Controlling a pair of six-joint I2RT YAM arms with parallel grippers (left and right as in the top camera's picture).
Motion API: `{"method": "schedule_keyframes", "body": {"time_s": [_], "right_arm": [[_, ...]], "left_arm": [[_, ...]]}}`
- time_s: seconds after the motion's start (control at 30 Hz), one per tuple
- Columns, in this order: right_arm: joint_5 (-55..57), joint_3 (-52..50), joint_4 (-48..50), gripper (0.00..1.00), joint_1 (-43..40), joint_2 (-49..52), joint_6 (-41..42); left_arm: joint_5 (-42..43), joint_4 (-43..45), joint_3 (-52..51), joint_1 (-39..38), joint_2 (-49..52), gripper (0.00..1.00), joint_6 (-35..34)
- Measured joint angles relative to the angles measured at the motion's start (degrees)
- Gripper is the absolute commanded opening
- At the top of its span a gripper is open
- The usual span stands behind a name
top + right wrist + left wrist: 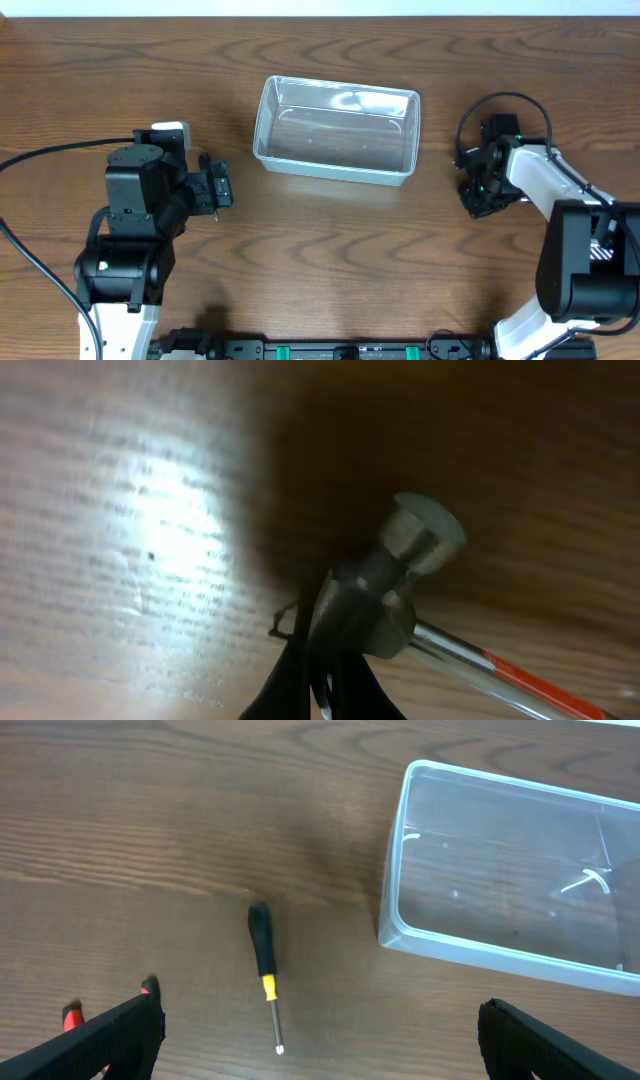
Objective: Pack container
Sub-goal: 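Close the right gripper on the hammer head near the neck, then lift the hammer and carry it over the clear container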
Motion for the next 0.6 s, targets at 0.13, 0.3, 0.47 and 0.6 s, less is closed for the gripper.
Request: {"method": "schedule_keyframes", "body": {"time_s": [0.13,0.3,0.47,0.6], "right_arm": [[-0.7,6.6,-5.0,0.01,0.0,0.7,1.9],[-4.1,21.2,-12.6,0.01,0.7,0.8,4.2],[-5.9,35.7,-17.9,0.01,6.6,0.8,6.0],[-6.2,43.0,-16.7,0.01,15.3,0.8,7.0]], "left_arm": [[0.0,0.0,0.0,0.0,0.9,0.98,0.0],[0.0,0.0,0.0,0.0,2.5,0.98,0.0],[0.0,-0.3,0.0,0.0,5.0,0.98,0.0],[0.0,-0.1,0.0,0.0,5.7,0.98,0.0]]}}
